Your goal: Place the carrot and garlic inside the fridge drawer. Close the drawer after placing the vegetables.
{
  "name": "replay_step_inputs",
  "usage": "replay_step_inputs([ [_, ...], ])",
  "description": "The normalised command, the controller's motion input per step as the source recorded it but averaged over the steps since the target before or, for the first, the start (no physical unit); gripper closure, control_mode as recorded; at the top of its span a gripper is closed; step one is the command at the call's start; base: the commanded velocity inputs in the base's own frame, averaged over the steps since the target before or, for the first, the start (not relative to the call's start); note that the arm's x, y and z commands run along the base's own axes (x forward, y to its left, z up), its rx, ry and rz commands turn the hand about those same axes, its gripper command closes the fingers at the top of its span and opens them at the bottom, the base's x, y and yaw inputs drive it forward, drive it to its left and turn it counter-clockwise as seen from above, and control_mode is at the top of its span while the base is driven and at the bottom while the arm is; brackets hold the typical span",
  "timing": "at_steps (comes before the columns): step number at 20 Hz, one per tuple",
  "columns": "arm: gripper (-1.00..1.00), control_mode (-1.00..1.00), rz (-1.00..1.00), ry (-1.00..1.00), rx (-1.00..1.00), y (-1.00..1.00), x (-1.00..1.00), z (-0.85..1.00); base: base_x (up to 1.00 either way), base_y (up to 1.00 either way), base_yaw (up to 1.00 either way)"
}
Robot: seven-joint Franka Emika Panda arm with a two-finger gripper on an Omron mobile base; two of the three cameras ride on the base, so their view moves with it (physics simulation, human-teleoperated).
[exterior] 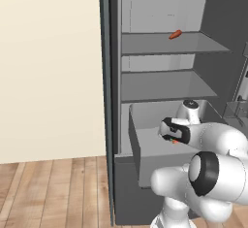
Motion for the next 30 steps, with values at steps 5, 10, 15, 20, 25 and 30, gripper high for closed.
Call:
replay_step_inputs([
  [5,1.0,-1.0,0.0,0.03,0.0,0.0,-0.56,-0.24,0.0,0.0,0.0],
  [10,1.0,-1.0,0.0,0.06,0.0,0.0,-0.52,-0.16,0.0,0.0,0.0],
  [15,1.0,-1.0,0.0,0.12,0.0,0.02,0.17,-0.26,0.0,0.0,0.0],
  [20,1.0,-1.0,0.0,0.0,0.0,0.0,0.0,-0.66,0.0,0.0,0.0],
  [25,1.0,-1.0,0.0,0.0,0.0,0.0,-0.1,-0.74,0.0,0.0,0.0],
  [30,-1.0,-1.0,0.0,0.0,0.0,0.01,-0.18,-0.4,0.0,0.0,0.0],
])
